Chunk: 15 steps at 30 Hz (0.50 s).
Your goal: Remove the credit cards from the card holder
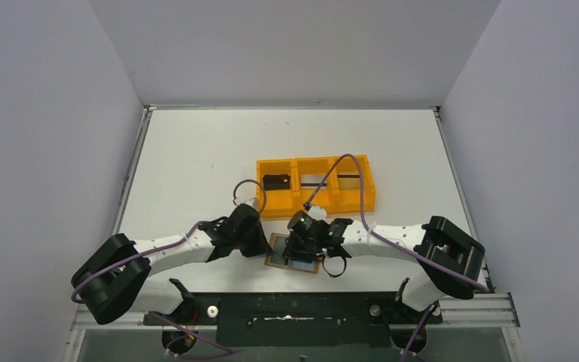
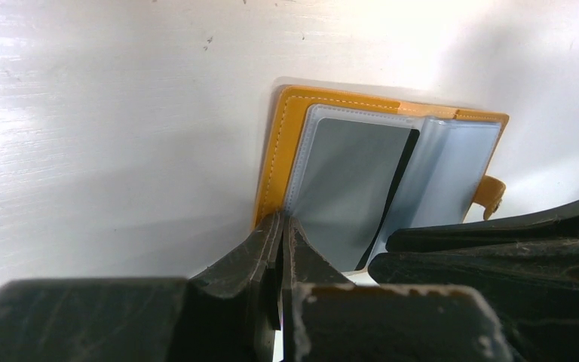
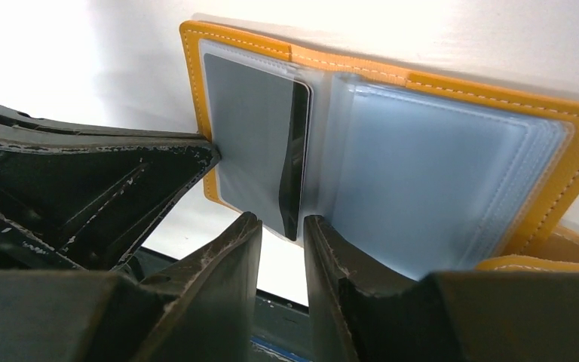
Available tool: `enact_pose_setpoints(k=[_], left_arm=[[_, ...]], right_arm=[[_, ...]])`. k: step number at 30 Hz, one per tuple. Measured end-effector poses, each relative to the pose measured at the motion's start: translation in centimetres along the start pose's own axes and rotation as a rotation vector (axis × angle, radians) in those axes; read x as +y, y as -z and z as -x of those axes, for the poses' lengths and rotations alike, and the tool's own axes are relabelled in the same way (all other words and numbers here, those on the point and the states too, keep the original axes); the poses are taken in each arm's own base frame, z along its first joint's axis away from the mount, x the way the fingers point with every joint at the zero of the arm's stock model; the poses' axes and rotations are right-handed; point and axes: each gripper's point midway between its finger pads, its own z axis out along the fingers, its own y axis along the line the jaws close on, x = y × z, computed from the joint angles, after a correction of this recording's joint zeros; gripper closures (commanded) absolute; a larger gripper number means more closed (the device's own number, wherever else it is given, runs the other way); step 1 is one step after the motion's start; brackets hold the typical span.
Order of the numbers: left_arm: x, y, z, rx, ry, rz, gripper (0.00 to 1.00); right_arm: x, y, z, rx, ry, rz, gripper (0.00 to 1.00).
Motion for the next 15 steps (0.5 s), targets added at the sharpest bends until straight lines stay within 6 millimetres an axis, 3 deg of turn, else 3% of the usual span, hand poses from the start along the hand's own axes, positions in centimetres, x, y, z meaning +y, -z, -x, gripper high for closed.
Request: enact_pose_setpoints(k=[15], left_arm=[[0.2, 0.1, 0.0, -0.034, 0.086, -0.002, 1.00]], right_arm=[[-1.0, -0.6, -0.7, -0.005, -0.126, 0.023, 0.73]])
